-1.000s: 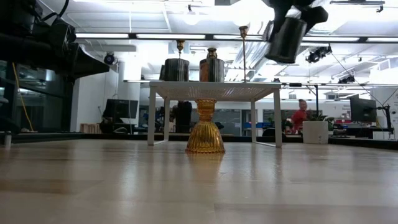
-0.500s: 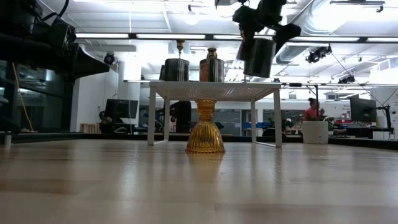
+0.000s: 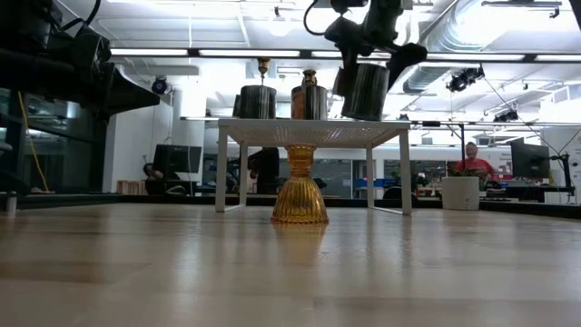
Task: Pick & Place candle stick holders
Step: Put the scented candle on the shelf
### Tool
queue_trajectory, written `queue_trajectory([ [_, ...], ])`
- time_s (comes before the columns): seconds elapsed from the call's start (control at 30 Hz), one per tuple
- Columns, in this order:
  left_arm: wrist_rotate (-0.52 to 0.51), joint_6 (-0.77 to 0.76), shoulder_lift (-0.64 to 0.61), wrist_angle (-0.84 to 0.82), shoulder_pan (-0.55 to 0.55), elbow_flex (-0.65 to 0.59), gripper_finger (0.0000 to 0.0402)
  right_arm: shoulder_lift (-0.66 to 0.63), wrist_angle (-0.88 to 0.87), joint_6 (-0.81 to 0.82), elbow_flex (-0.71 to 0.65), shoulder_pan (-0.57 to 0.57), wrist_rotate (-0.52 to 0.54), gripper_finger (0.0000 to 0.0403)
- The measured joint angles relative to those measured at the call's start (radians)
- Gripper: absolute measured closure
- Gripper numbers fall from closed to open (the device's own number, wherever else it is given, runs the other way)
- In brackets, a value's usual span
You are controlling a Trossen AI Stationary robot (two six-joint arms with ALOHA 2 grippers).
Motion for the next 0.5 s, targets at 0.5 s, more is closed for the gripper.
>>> queue_trajectory([
  [0.5,-0.001,0.0,0.0,0.0,0.0,0.0,0.0402,0.01,0.003,0.052,0.0,-0.018,0.059,0.005],
])
